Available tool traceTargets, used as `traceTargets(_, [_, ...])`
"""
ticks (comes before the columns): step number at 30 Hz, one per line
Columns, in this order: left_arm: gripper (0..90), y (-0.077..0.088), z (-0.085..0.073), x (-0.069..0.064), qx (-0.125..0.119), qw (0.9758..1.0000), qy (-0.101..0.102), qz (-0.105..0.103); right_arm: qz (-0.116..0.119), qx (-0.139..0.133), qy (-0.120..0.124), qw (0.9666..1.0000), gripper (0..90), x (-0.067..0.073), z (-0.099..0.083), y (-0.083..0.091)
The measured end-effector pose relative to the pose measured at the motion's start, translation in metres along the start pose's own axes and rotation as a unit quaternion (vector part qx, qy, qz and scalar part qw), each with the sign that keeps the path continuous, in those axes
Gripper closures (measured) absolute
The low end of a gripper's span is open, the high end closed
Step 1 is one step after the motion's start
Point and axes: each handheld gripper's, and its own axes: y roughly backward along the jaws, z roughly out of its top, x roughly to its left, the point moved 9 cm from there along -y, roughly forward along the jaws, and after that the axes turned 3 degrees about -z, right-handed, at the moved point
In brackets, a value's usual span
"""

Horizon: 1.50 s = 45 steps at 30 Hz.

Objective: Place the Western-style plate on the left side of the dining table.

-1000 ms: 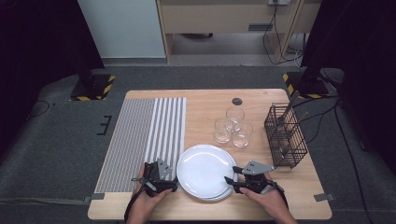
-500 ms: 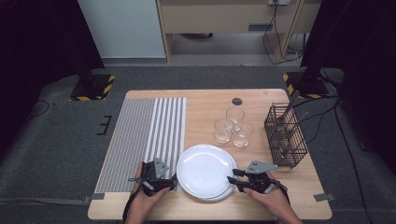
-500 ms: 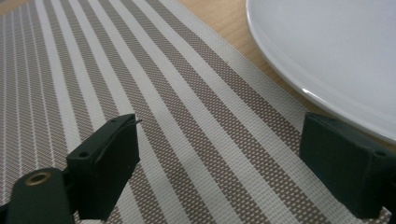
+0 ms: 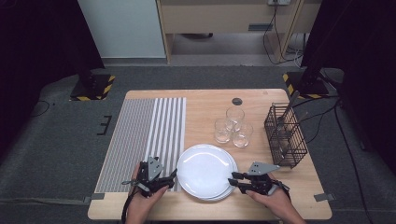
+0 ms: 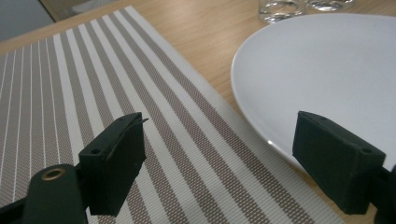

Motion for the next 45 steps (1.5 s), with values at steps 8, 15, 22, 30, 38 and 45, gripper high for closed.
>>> traceTargets(8, [16.2,-0.004,0.007,-0.021,-0.005,0.9997,-0.015,-0.02,-0.007,0.009,0.018,0.9998,68.6,-0.003,-0.003,0.001])
traceTargets(15, [15.0,-0.019,0.008,-0.023,-0.001,0.9998,-0.016,-0.011,-0.016,0.01,0.023,0.9996,66.3,-0.003,-0.003,-0.003])
traceTargets(22, [12.8,-0.035,0.007,-0.022,0.008,0.9999,-0.001,-0.01,-0.021,0.012,0.029,0.9993,65.1,-0.003,-0.001,-0.005])
traceTargets(30, [12.3,-0.042,0.003,-0.019,0.015,0.9994,0.024,-0.022,-0.022,0.015,0.034,0.9991,64.7,0.003,0.001,-0.011])
traceTargets(38, [14.0,-0.048,-0.005,-0.02,0.032,0.9975,0.044,-0.045,-0.031,0.015,0.037,0.9987,64.7,0.005,0.003,-0.014])
traceTargets(45, [18.4,-0.049,-0.006,-0.018,0.031,0.9955,0.064,-0.063,-0.036,0.012,0.04,0.9985,64.5,0.006,0.004,-0.017])
